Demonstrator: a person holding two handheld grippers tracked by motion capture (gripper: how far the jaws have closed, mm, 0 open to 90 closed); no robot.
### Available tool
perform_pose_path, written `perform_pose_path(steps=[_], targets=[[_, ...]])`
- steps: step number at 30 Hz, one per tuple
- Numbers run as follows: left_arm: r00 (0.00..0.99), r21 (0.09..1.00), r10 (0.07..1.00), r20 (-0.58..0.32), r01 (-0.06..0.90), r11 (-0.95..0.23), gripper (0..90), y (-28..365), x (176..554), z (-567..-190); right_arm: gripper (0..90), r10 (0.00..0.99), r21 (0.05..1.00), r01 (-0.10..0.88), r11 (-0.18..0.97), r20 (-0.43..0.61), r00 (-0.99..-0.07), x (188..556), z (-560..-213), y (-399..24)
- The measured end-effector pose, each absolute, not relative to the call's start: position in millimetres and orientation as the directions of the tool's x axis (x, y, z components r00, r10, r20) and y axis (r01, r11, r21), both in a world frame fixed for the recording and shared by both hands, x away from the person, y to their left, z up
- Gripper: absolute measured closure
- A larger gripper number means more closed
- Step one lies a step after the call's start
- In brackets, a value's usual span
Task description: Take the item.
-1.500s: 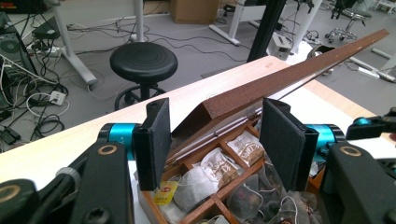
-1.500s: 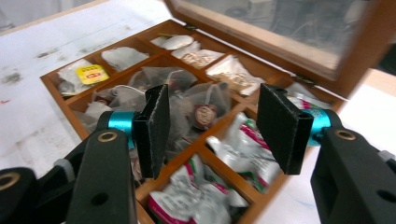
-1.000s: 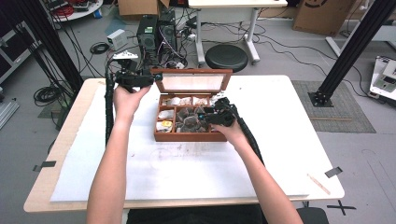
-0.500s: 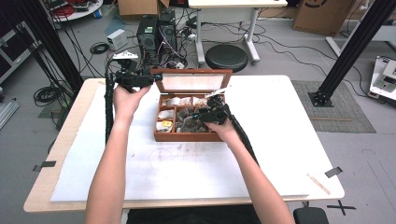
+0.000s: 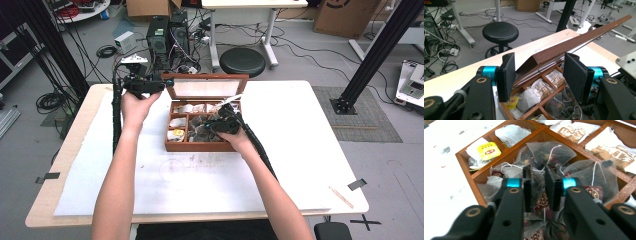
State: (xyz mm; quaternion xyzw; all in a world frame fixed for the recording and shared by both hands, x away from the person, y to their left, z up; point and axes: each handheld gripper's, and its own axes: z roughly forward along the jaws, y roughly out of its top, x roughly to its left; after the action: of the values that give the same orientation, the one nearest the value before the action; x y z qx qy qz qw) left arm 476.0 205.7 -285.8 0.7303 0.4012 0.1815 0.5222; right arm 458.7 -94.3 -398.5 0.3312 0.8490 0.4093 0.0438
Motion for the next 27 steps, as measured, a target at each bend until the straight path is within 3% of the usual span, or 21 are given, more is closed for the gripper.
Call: perform_pose_path(steps=[5,27], targets=[[0.612,0.908,0.776,-0.154,0.398,-0.133,43.8,206,476,-286,90.0,0.591,0.744,0.502,0.441,0.181,-0.786,456,-395,-94],[0.61,0.907,0.776,-0.158,0.401,-0.13,43.7,205,476,-286,90.0,0.574,0.807,0.426,0.409,0.135,-0.808,443,-373,-95]])
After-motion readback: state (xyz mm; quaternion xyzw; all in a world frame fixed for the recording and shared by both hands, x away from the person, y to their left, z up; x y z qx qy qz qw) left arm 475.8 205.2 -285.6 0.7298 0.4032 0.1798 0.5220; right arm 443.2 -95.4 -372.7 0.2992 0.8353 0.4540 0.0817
